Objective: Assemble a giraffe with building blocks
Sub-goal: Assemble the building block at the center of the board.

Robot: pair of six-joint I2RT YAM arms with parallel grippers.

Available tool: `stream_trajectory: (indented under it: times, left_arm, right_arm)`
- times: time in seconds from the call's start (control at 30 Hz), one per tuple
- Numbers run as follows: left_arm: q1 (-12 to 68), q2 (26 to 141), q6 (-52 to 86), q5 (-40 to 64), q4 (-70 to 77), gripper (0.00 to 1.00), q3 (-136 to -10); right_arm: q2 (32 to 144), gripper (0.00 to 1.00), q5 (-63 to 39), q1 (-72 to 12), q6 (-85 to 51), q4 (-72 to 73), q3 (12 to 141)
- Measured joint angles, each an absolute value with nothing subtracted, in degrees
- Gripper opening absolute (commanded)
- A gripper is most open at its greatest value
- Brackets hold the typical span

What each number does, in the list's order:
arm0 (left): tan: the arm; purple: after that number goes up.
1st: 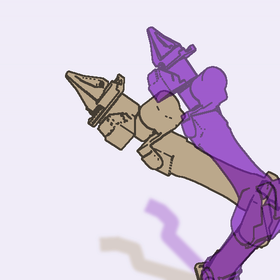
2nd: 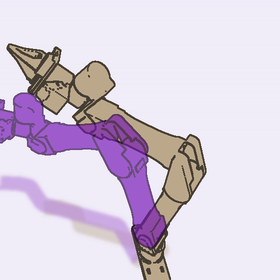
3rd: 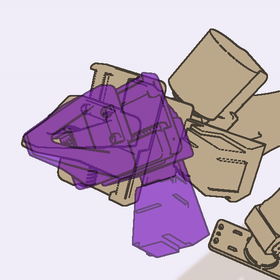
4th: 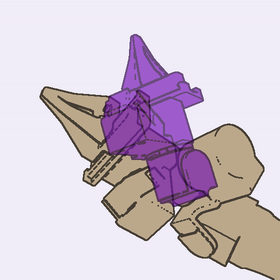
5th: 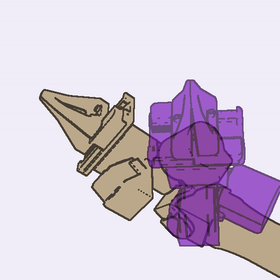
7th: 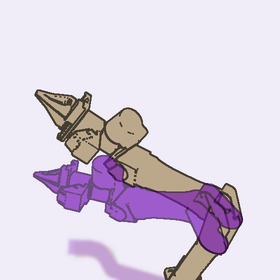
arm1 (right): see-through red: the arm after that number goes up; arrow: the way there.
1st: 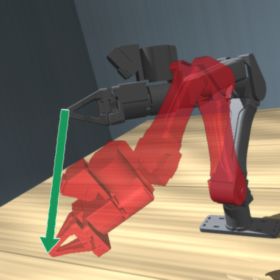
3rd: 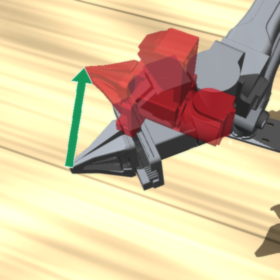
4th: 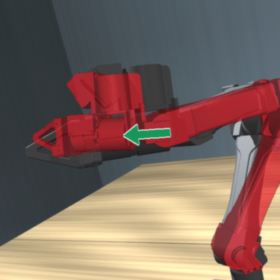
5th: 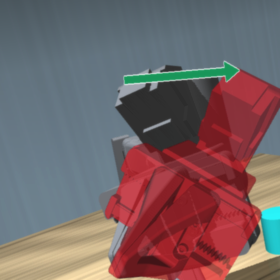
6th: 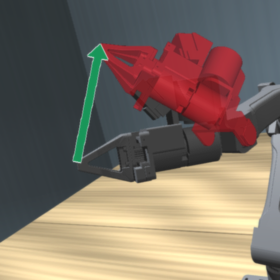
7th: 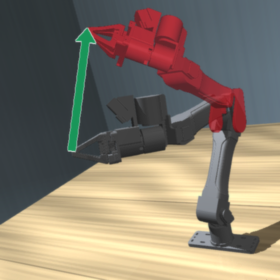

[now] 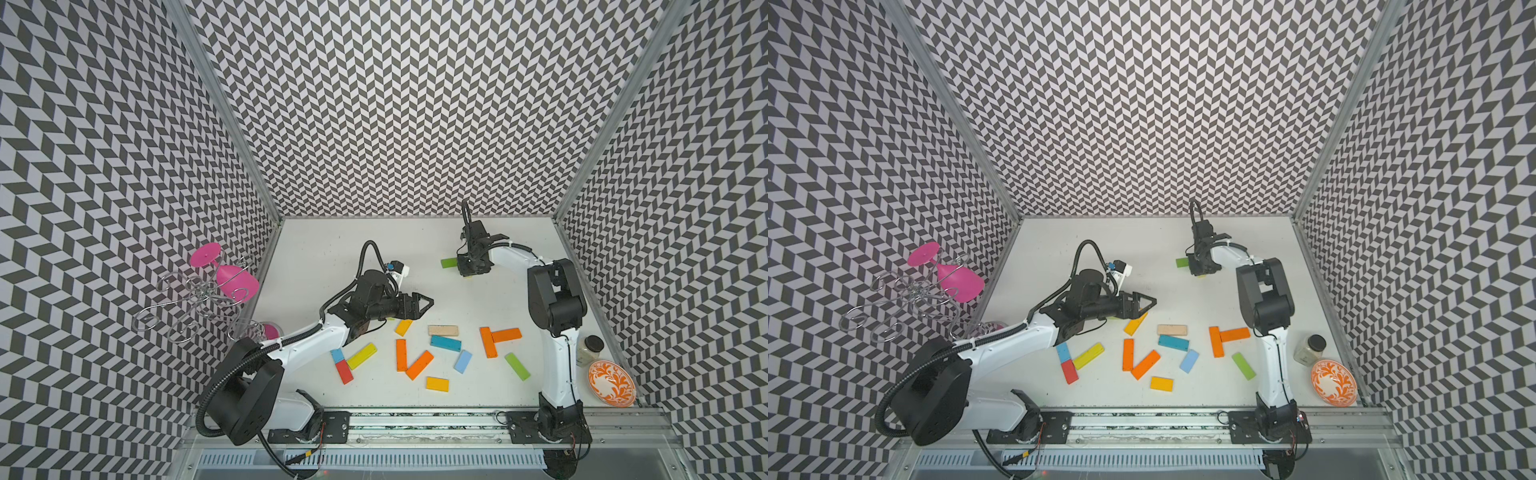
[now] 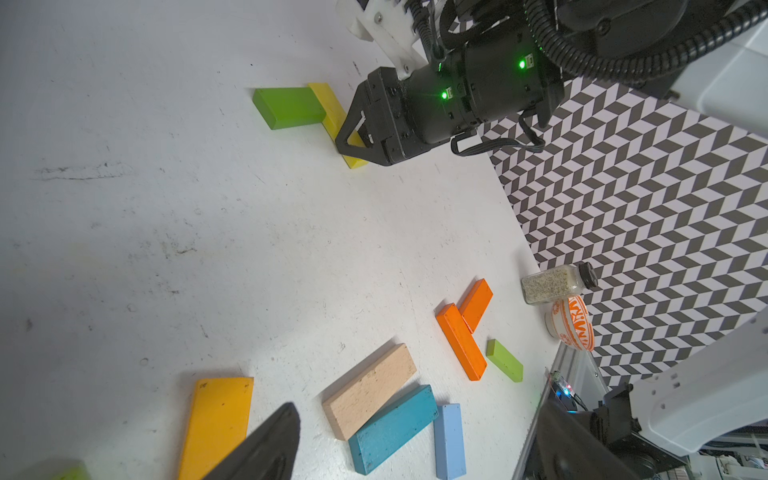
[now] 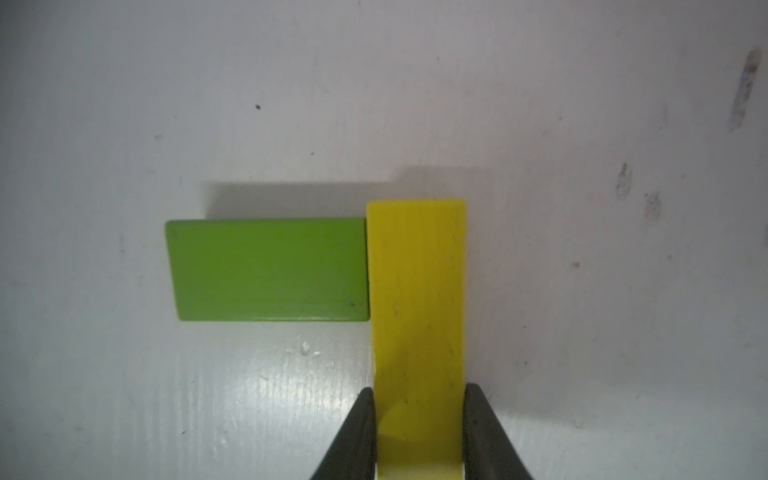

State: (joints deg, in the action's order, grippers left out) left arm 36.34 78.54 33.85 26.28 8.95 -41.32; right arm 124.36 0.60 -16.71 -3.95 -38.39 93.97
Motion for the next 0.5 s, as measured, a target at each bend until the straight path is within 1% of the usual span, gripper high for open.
stream_trajectory:
  times: [0.13,0.23,0.3,0.5]
  left_arm:
    - [36.3,78.5,33.8,26.3,9.0,0.9,-41.3]
    - [36.3,78.5,33.7,26.3,9.0,0.9,-41.3]
    - [36.3,78.5,33.6,26.3,9.0,0.9,-41.3]
    - [36.3,78.0,33.6,26.2,8.6,0.9,-41.3]
  right_arm:
    - [124.4,0.37,0.6,-16.8,-4.0,-38.4,94.0]
    - [124.4,0.42,0.6,-16.9,-4.0,-38.5,94.0]
    - [124.4,0.48,0.6,-17.0,-3.9,-38.5,94.0]
    - [123.7,0.68,0.7,-17.1,-4.2,-39.5,94.3]
